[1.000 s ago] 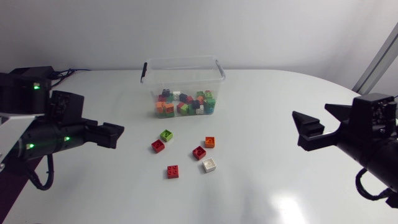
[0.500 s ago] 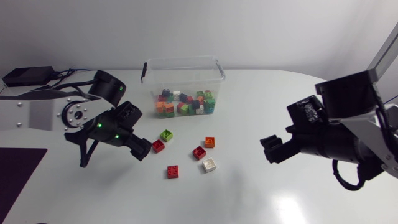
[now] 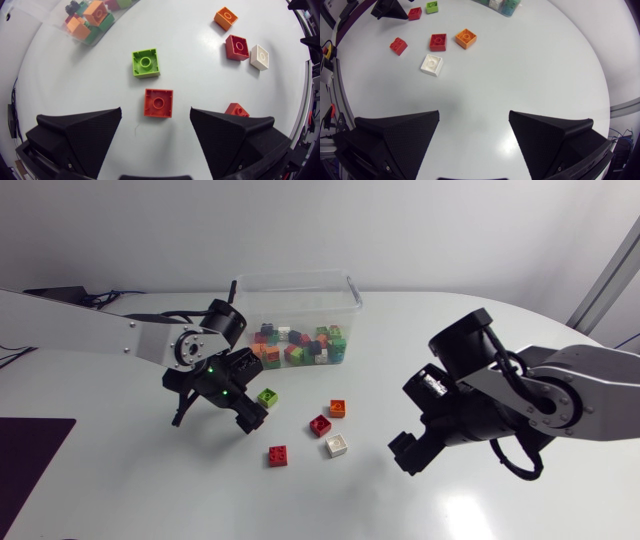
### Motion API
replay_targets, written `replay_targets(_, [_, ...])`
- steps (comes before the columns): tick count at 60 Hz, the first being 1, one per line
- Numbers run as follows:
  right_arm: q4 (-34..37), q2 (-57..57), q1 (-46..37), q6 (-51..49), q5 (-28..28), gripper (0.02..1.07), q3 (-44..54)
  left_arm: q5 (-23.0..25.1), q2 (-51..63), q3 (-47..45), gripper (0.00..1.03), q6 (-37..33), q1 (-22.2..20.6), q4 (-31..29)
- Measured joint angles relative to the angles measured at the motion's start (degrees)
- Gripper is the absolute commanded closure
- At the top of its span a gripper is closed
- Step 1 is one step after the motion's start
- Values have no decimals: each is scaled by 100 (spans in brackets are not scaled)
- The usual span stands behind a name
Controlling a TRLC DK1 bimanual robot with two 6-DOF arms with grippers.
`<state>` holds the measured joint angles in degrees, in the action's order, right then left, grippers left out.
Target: Place the duplo bricks in the container
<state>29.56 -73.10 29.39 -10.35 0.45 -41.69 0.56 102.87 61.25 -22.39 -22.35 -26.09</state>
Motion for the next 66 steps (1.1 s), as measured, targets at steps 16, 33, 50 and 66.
replay_targets(16, [-118, -562, 306, 22, -7, 10, -125, 0, 470, 271, 31, -79, -22, 0])
replay_targets(33, [-146, -1314, 654, 232, -35, 13, -634, 258, 684, 378, 68, -168, -17, -92])
replay_targets(50, [-101, -2328, 1001, 608, -205, 13, -1355, 262, 627, 396, 68, -168, -22, -391])
replay_targets(66, [181, -3008, 1021, 925, -339, 13, -1873, 466, -7, 396, 68, -164, -15, -452])
